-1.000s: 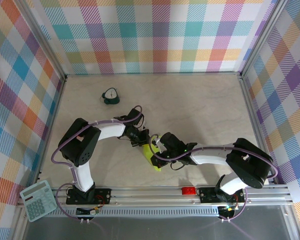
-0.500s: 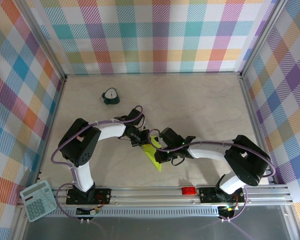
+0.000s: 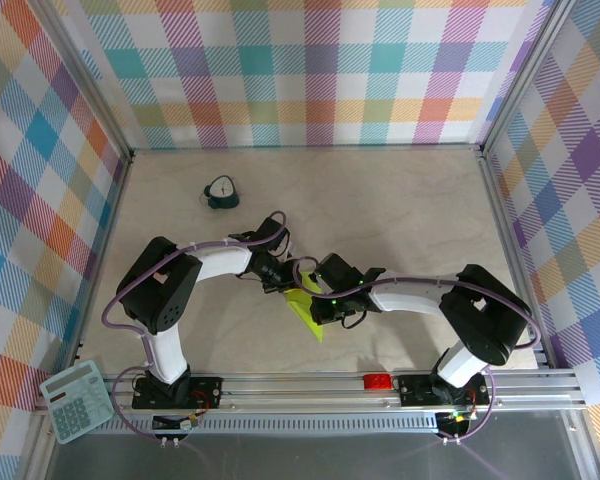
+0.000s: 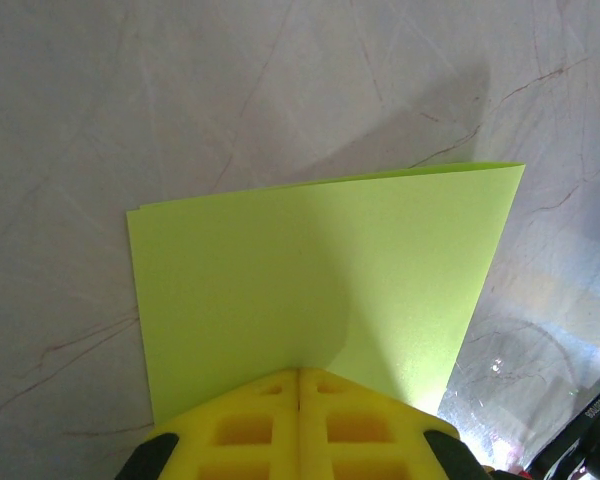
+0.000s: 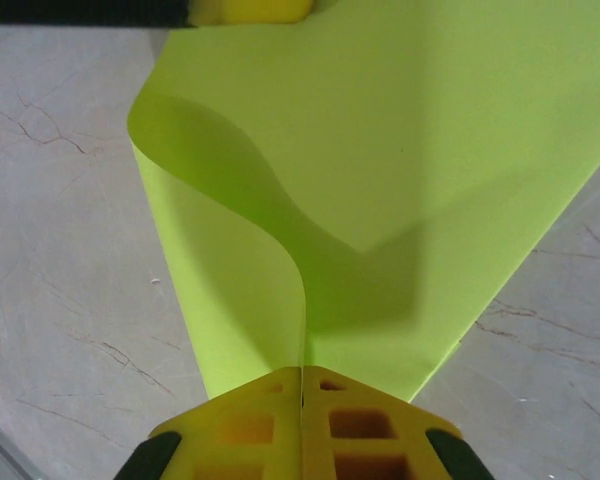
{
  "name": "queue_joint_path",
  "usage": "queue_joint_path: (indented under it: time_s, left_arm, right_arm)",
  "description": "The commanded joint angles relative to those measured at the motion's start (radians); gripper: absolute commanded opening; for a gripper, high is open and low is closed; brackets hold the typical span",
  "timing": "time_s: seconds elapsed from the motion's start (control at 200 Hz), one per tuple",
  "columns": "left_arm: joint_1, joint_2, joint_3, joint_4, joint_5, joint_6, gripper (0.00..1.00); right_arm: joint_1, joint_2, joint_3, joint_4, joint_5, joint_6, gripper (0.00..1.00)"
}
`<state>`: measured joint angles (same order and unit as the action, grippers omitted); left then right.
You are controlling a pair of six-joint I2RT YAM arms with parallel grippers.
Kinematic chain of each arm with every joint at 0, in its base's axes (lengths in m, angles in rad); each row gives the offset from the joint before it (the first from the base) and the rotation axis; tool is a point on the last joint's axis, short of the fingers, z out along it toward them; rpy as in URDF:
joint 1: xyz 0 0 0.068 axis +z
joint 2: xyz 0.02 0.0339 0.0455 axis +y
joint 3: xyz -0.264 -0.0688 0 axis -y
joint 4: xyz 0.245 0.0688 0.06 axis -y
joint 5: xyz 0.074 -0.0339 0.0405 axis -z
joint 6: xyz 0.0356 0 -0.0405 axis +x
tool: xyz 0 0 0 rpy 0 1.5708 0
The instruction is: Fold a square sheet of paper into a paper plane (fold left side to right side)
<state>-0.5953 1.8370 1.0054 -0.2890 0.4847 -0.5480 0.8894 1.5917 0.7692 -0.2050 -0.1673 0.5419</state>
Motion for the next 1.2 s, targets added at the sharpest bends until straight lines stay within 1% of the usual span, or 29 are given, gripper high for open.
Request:
queue_joint_path:
  time_s: [0.0,0.8,1.075,1.195]
  left_arm:
    - [-0.018,0.056,-0.039,-0.112,-0.122,0.020,0.00]
    - [-0.026,0.057,-0.043,-0.115,-0.129,0.014,0.00]
    - [-0.026,0.046,-0.039,-0.108,-0.123,0.013,0.00]
    - [-0.025,0.031,-0.020,-0.114,-0.121,0.017,0.04]
  right_arm:
    - [-0.007,0.010,0.026,-0.028,0.014,-0.008,0.00]
    - [-0.014,0.027,0.036,-0.033,0.018,-0.017,0.00]
    - [-0.014,0.068,0.032,-0.048,0.015,-0.014,0.00]
    - [-0.014,0.077,0.015,-0.055,0.015,-0.006,0.00]
